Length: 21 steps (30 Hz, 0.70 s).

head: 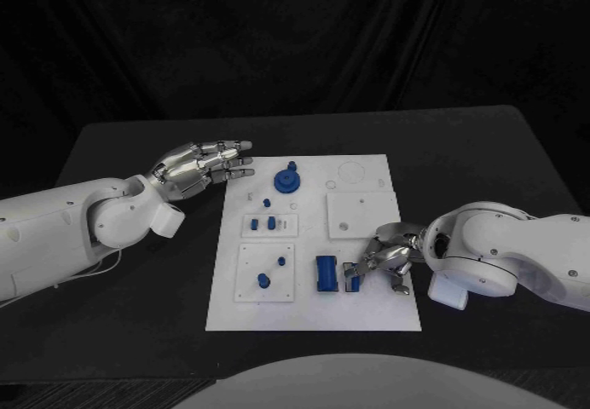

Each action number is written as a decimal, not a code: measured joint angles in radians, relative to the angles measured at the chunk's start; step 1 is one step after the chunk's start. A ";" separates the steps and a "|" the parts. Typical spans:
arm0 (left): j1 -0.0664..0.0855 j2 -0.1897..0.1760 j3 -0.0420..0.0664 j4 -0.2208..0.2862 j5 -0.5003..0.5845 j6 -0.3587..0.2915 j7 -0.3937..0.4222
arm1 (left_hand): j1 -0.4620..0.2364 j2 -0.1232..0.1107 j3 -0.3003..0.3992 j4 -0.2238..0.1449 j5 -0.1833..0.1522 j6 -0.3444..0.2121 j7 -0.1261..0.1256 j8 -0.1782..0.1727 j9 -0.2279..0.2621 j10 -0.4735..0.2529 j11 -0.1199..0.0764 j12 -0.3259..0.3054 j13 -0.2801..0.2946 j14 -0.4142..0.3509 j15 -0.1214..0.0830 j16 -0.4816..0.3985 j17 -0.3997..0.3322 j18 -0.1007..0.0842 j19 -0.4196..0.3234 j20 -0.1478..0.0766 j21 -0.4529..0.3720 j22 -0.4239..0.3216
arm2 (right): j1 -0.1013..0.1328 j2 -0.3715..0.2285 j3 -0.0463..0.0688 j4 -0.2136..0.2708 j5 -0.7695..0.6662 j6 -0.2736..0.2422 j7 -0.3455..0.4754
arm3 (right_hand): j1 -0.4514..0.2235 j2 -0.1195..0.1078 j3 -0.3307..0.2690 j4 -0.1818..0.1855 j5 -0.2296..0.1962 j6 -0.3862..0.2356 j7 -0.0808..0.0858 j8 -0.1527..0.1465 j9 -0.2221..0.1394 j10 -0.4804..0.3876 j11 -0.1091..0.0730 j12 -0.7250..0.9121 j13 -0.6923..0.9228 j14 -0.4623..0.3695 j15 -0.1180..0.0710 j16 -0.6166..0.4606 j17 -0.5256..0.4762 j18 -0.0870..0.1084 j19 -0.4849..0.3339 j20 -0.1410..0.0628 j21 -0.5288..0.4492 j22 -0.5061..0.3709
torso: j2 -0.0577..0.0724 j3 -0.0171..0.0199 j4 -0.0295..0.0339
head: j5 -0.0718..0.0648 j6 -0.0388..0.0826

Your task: Assemble the parts on the task board

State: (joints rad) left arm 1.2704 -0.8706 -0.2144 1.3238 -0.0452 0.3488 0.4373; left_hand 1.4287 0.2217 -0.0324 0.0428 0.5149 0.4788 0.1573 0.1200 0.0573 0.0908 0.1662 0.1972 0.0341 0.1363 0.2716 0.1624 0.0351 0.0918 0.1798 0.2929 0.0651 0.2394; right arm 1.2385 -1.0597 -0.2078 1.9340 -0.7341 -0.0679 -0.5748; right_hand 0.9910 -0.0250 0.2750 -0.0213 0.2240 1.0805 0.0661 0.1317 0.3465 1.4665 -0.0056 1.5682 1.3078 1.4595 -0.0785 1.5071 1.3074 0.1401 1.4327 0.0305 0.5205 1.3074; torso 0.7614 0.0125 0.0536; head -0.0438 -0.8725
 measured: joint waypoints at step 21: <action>-0.002 0.000 0.000 -0.002 0.000 0.003 -0.003 | 0.000 0.000 0.003 0.003 0.000 0.000 0.000 0.000 0.000 0.000 0.000 0.000 0.000 0.000 0.000 0.008 0.001 0.000 0.000 0.000 0.000 0.000 | 0.000 0.000 0.000 0.003 -0.006 0.001 -0.001 | -0.118 0.012 -0.178 0.163 -0.163 -0.002 0.002 0.033 0.006 0.000 0.000 0.000 0.000 0.003 0.003 0.000 0.000 0.000 0.000 0.000 0.000 0.000 | 0.000 0.0000 -0.0001 | 0.003 0.000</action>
State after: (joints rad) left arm 1.2687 -0.8710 -0.2144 1.3216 -0.0452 0.3514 0.4346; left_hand 1.4286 0.2217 -0.0298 0.0455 0.5148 0.4788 0.1574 0.1199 0.0573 0.0908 0.1661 0.1972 0.0341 0.1363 0.2715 0.1701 0.0361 0.0918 0.1798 0.2929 0.0651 0.2394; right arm 1.2380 -1.0601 -0.2081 1.9367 -0.7402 -0.0670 -0.5758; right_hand 0.8734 -0.0131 0.0968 0.1418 0.0610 1.0788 0.0679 0.1647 0.3522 1.4666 -0.0055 1.5682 1.3075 1.4624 -0.0757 1.5071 1.3074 0.1400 1.4327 0.0305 0.5205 1.3073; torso 0.7611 0.0125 0.0535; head -0.0405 -0.8725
